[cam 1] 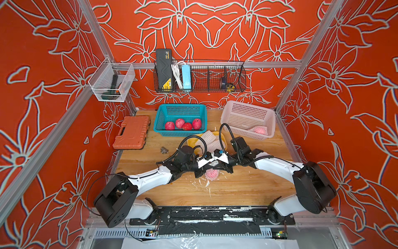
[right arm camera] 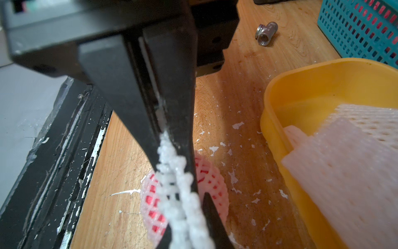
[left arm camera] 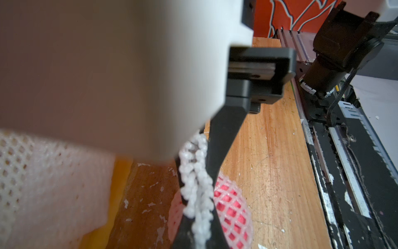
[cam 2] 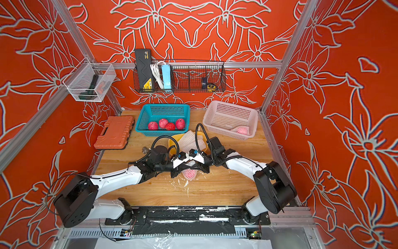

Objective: Remove foam nets from apples
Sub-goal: Remove the foam net from the apple.

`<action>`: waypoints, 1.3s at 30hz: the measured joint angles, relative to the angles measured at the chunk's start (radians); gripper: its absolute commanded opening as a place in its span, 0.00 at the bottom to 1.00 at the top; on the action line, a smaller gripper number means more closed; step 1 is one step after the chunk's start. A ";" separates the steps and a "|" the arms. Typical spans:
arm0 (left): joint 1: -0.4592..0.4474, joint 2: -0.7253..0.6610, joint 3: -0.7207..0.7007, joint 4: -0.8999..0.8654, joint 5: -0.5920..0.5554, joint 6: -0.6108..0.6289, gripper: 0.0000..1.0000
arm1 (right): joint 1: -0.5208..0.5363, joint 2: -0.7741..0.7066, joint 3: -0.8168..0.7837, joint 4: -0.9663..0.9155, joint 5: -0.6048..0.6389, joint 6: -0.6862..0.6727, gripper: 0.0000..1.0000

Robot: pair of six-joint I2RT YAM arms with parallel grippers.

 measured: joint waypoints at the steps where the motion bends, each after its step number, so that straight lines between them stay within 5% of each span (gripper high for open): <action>1: -0.002 0.013 0.008 0.006 0.004 -0.002 0.63 | 0.000 0.000 0.000 0.000 0.000 0.000 0.13; 11: -0.012 0.074 0.043 -0.009 0.031 0.027 0.31 | -0.010 -0.006 -0.008 0.005 0.000 0.014 0.21; 15: -0.013 0.074 0.047 -0.014 0.037 0.032 0.18 | -0.010 -0.014 -0.012 0.001 0.005 0.010 0.35; 21: -0.019 0.061 0.049 -0.014 0.050 0.036 0.09 | -0.011 -0.078 -0.074 -0.003 0.018 -0.029 0.67; 39: -0.073 0.016 0.049 0.031 0.069 0.053 0.06 | -0.015 -0.082 -0.097 0.004 0.017 -0.039 0.65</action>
